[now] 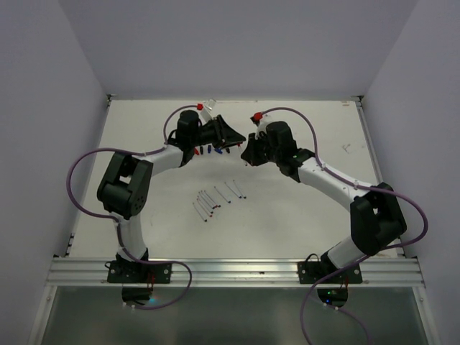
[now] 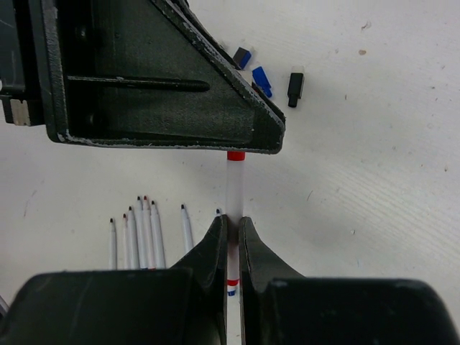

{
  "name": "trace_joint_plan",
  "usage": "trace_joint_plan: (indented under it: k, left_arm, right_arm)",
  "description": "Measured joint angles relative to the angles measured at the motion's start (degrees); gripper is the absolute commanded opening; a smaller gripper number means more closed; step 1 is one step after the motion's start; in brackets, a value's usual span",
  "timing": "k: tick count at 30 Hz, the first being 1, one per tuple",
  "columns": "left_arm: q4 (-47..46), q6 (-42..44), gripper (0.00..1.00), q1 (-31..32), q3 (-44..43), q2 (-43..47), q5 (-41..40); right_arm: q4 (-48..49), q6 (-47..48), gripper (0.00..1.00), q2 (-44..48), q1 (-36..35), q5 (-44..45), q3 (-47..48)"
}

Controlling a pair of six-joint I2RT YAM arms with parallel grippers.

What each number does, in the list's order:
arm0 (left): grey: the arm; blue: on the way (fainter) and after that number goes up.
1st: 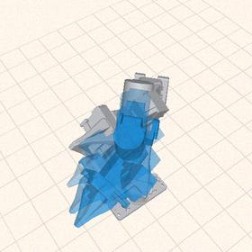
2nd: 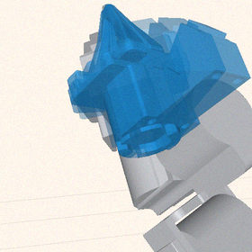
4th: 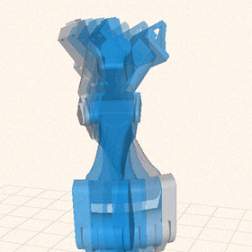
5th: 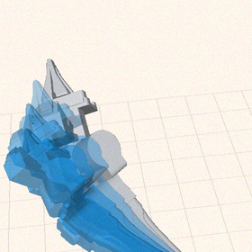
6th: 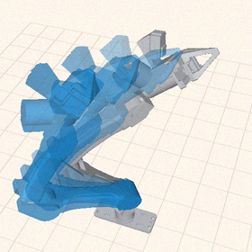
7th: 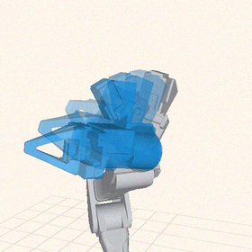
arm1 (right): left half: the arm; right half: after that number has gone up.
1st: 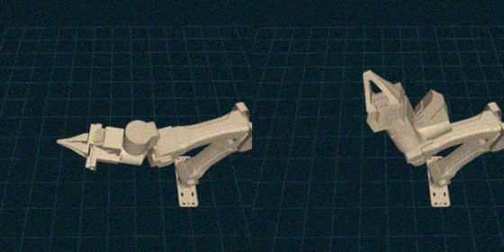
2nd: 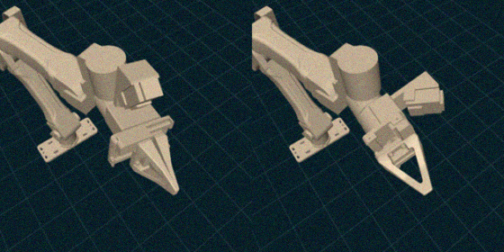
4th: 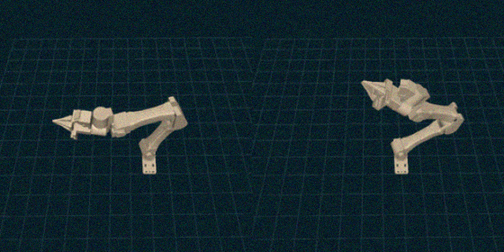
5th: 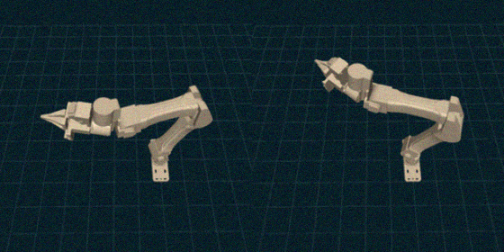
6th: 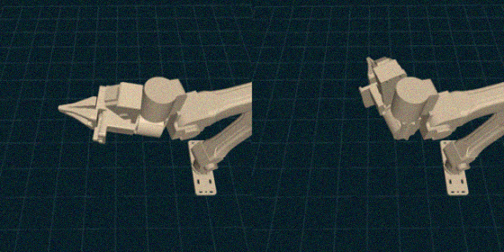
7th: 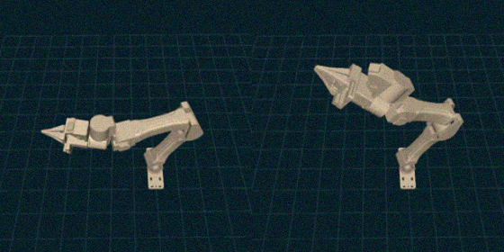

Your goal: Open the pen caps

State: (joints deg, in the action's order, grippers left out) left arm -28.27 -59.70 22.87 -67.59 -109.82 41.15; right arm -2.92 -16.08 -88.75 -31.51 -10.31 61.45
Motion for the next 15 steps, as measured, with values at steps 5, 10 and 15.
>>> trace_joint_plan:
  k: [5,10,15]
  left_arm:
    - [0.0,-0.7,0.00,-0.1,0.0,-0.1,-0.2]
    - [0.0,-0.7,0.00,-0.1,0.0,-0.1,-0.2]
    - [-1.7,-1.2,0.00,-0.4,0.2,-0.1,1.6]
  right_arm:
    - [0.0,0.0,0.00,0.0,-0.5,0.4,0.4]
    - [-0.1,0.0,0.17,0.0,-0.5,0.5,0.5]
    - [-0.4,0.2,0.25,0.0,-0.4,-1.5,0.9]
